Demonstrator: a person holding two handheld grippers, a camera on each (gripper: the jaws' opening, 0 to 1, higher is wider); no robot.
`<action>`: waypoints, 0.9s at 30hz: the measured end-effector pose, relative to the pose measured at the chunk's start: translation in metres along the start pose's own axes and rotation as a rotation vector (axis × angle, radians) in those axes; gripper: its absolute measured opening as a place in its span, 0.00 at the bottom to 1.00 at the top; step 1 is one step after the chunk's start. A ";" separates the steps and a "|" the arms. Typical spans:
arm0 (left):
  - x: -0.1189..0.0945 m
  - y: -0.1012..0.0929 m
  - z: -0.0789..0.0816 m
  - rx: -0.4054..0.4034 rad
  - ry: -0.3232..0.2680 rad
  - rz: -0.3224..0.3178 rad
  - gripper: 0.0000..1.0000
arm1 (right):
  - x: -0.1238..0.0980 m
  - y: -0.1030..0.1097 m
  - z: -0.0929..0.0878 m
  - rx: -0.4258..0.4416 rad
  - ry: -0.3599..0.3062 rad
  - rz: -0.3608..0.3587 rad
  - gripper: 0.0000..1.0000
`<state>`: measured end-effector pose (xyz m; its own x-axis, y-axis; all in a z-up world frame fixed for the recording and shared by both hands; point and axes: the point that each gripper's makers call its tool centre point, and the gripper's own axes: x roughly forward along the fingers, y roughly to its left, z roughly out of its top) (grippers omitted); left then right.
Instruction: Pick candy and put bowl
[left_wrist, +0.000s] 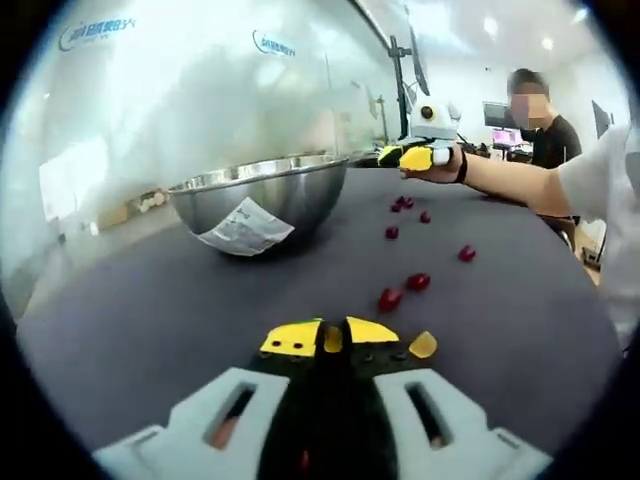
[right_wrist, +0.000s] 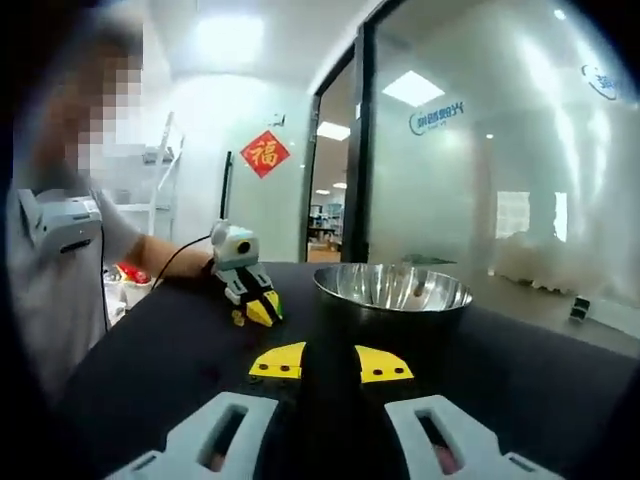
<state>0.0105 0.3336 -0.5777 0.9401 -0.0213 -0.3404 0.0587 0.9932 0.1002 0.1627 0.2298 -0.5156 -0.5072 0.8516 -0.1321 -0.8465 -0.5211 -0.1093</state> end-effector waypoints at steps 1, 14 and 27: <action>-0.001 -0.004 0.007 -0.050 -0.046 -0.027 0.01 | 0.001 0.001 -0.003 0.000 0.010 0.003 0.12; -0.013 0.030 0.115 -0.041 -0.258 0.056 0.01 | -0.002 0.003 -0.023 -0.008 0.069 0.009 0.12; 0.064 0.083 0.142 -0.079 -0.197 0.105 0.01 | -0.005 0.002 -0.027 -0.013 0.081 0.012 0.12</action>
<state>0.1235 0.3986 -0.4589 0.9874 0.0685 -0.1426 -0.0621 0.9969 0.0491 0.1677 0.2227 -0.5417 -0.5024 0.8380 -0.2129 -0.8379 -0.5326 -0.1196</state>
